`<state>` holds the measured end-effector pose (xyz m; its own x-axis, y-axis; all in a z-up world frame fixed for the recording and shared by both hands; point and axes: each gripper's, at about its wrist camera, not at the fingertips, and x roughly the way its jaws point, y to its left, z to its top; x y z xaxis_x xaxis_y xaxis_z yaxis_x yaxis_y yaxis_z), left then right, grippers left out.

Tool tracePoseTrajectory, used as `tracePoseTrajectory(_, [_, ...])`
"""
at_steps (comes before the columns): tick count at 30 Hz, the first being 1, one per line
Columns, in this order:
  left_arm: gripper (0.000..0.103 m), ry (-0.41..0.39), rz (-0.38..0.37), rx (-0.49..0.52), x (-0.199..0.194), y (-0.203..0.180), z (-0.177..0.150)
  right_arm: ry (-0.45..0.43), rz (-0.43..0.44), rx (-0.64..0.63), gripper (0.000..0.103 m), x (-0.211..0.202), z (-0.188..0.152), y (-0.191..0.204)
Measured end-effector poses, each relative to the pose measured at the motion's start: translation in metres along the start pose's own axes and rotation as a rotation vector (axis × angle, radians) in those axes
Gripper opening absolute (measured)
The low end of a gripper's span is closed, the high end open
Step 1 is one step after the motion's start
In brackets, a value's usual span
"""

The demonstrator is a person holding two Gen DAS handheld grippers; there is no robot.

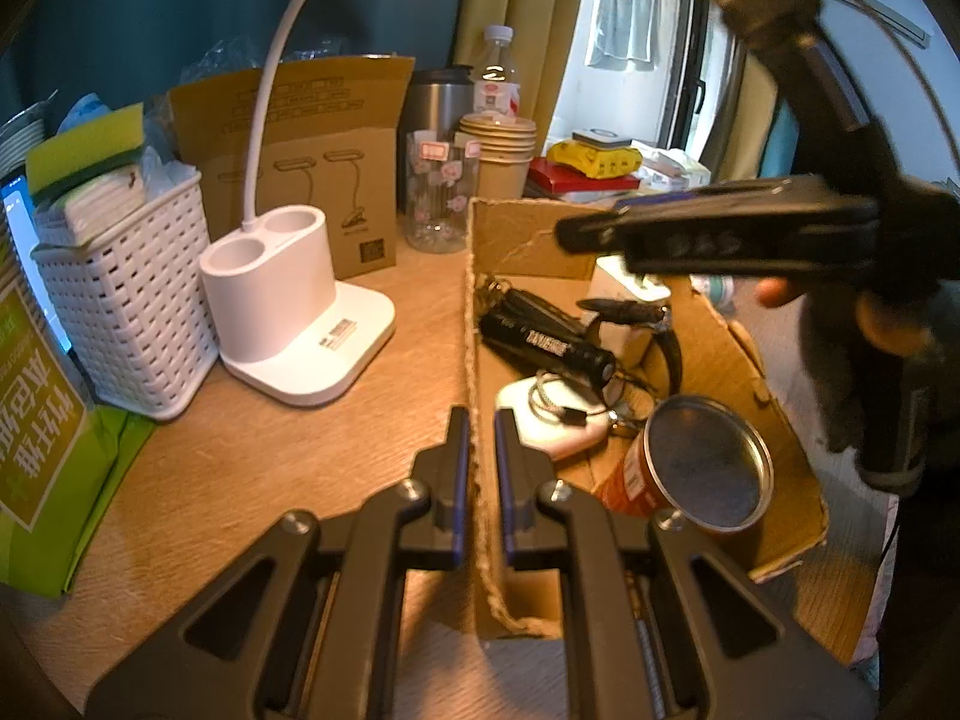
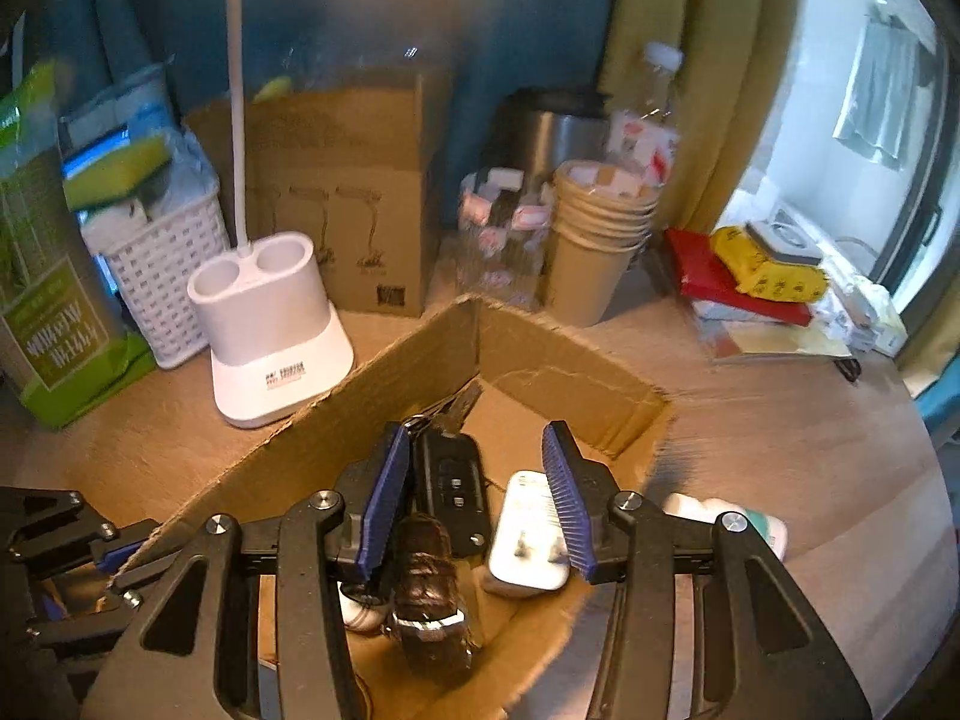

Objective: Organize rigid objects
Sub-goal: 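Lower the key fob into the box and open the right gripper, then move the right gripper to the white medicine bottle and grasp it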

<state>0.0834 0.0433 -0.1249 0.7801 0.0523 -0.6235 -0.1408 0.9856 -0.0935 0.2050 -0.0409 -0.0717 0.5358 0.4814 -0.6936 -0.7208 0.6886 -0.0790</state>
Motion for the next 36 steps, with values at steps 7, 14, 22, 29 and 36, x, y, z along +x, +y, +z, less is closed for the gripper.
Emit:
tracePoseTrajectory(7, [0.009,0.002,0.002,-0.004,0.001,0.001,-0.001,-0.042,-0.039,0.042,0.05,-0.021,-0.009,-0.018])
tracePoseTrajectory(14, [0.009,0.003,0.003,-0.006,0.001,0.002,-0.001,-0.07,-0.072,0.077,0.059,-0.036,-0.024,-0.034])
tracePoseTrajectory(22, [0.009,0.003,0.003,-0.007,0.002,0.002,-0.001,-0.087,-0.12,0.16,0.061,-0.044,-0.038,-0.064])
tracePoseTrajectory(29, [0.009,0.002,0.003,-0.004,0.002,0.002,-0.001,-0.075,-0.171,0.168,0.062,-0.042,-0.051,-0.076])
tracePoseTrajectory(36, [0.009,0.002,0.004,-0.006,0.003,0.002,-0.001,-0.062,-0.189,0.194,0.066,-0.042,-0.063,-0.09])
